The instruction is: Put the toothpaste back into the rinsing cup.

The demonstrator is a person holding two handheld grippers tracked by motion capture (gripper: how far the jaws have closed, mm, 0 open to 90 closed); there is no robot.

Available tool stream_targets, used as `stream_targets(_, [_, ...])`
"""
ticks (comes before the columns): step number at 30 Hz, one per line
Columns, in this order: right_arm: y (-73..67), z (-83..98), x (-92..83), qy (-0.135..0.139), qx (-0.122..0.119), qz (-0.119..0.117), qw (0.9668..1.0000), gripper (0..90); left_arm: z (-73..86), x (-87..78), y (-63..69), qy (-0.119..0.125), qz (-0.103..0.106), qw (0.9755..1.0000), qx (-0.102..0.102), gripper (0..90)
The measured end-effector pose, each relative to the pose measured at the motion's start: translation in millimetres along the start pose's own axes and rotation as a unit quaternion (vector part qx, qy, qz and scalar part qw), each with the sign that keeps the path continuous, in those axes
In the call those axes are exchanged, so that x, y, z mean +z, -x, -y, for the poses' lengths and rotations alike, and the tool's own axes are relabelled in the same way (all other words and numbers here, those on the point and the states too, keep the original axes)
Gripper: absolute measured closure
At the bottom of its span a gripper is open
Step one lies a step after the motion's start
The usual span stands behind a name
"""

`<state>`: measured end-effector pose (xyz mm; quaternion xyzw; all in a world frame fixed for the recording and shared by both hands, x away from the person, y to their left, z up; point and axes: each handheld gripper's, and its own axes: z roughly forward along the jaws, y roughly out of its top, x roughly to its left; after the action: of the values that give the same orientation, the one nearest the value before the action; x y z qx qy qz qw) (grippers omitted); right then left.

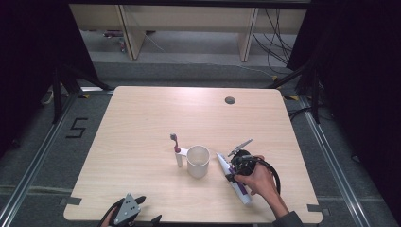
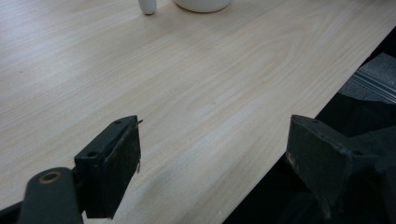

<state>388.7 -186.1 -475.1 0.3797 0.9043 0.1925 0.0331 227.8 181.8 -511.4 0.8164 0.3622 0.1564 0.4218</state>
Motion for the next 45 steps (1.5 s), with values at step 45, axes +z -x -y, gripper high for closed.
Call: stream_targets(45, [3.9,-17.6,4.4,-0.154,-0.092,0.024,0.9834,76.1,1.5,0.9,0.3,-0.012,0.001,0.9999,0.005,17.5])
